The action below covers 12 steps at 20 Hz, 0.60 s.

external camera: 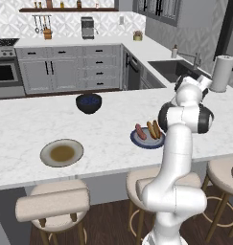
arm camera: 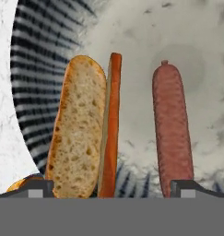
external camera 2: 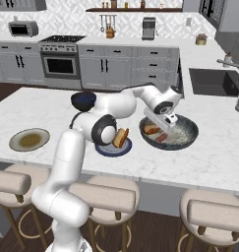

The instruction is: Place one bun and one sausage from the bowl on each plate.

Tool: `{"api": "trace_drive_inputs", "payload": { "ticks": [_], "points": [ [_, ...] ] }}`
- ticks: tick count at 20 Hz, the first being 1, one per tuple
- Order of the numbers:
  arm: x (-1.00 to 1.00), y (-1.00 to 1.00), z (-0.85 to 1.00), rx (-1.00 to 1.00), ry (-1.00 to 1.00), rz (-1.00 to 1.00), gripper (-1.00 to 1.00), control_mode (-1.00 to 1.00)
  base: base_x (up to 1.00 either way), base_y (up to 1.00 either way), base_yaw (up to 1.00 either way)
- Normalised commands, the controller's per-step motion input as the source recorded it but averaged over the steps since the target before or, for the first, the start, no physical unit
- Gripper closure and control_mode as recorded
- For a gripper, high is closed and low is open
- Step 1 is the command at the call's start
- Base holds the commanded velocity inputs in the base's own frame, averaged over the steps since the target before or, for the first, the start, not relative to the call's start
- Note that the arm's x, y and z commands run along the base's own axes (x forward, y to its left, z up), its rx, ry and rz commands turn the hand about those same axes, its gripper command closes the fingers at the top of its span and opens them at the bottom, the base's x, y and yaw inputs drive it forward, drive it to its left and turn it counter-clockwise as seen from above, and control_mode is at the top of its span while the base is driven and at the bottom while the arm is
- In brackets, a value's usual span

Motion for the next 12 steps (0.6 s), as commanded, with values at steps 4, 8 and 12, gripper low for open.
{"api": "trace_drive_inputs", "payload": {
  "ticks": [4,8,12],
  "points": [
    [-0.03,0.01,-0.39,0.0,0.0,0.0,-1.0,-1.0,0.0,0.0,0.0],
    [-0.1,0.21,-0.25,0.0,0.0,0.0,-1.0,-1.0,0.0,0.0,0.0],
    [0.0,0.25,-0.07,0.0,0.0,0.0,-1.0,-1.0,0.0,0.0,0.0]
  ]
}}
